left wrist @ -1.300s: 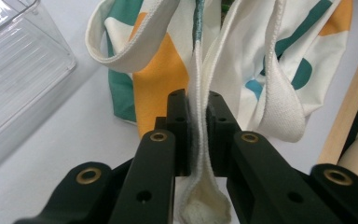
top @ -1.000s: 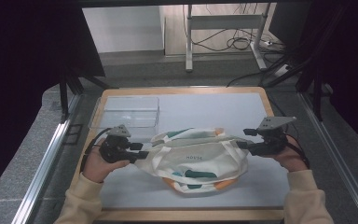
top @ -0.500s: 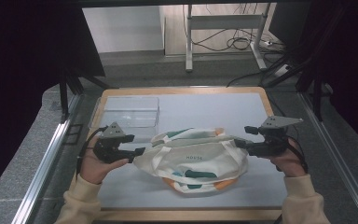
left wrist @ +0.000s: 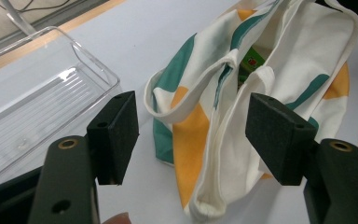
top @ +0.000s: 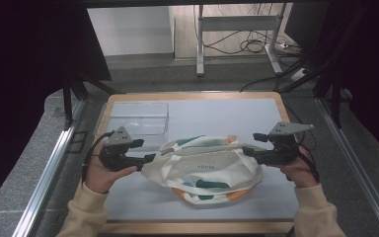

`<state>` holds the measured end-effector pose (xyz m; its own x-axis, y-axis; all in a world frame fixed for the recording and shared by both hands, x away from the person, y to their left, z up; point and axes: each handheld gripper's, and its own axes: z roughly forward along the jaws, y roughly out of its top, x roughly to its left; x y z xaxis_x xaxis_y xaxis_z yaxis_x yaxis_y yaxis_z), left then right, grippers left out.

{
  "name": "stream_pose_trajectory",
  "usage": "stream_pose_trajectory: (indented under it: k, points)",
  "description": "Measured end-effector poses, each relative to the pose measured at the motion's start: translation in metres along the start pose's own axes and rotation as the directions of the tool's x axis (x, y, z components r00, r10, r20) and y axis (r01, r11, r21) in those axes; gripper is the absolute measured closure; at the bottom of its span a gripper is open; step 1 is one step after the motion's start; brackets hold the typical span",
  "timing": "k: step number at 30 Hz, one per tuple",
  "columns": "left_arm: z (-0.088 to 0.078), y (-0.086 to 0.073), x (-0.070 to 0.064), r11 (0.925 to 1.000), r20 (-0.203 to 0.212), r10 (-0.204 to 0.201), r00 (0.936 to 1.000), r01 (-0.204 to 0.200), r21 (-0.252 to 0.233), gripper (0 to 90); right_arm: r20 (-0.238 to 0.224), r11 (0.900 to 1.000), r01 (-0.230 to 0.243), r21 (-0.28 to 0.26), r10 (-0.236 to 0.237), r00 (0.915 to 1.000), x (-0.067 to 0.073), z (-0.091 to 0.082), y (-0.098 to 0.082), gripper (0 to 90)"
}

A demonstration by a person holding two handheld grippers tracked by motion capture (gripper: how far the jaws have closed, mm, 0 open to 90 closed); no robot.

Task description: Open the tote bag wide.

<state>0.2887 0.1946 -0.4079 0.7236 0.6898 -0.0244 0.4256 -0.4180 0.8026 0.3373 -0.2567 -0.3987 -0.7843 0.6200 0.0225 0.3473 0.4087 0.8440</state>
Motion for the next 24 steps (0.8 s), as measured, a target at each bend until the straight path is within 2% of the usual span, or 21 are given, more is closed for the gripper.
stream_pose_trajectory:
  k: [4,8,10,11,15,18,24]
  points:
    - [0.007,0.006,-0.001,0.9999,0.012,0.015,0.9998,-0.015,0.008,34.9,0.002,1.0,0.004,0.0,-0.004,1.0,0.002,-0.001,0.0,31.1]
    - [0.014,0.011,-0.001,0.9999,0.025,0.011,0.9996,-0.011,0.004,34.9,0.004,1.0,0.007,-0.002,-0.007,1.0,0.004,-0.002,0.001,31.1]
    - [0.015,0.011,0.0,0.9999,0.026,0.015,0.9995,-0.015,0.006,35.0,-0.004,1.0,0.008,-0.005,-0.008,1.0,0.005,-0.002,0.001,30.9]
    - [0.018,0.014,0.001,0.9998,0.036,0.019,0.9992,-0.02,0.011,35.0,-0.031,1.0,0.014,-0.02,-0.014,0.9994,0.007,-0.002,0.002,30.9]
    - [0.023,0.02,0.001,0.9994,0.043,0.028,0.9987,-0.029,0.018,35.4,-0.023,1.0,0.022,-0.023,-0.022,0.9995,0.009,-0.002,0.003,31.1]
    - [0.032,0.03,-0.001,0.9978,0.055,0.056,0.9969,-0.058,0.031,35.6,-0.012,1.0,0.025,-0.016,-0.025,0.9996,0.009,-0.001,0.003,31.1]
    - [0.046,0.043,-0.004,0.9946,0.075,0.087,0.9934,-0.091,0.05,37.0,-0.016,1.0,0.021,-0.009,-0.021,0.9996,0.009,0.001,0.002,31.1]
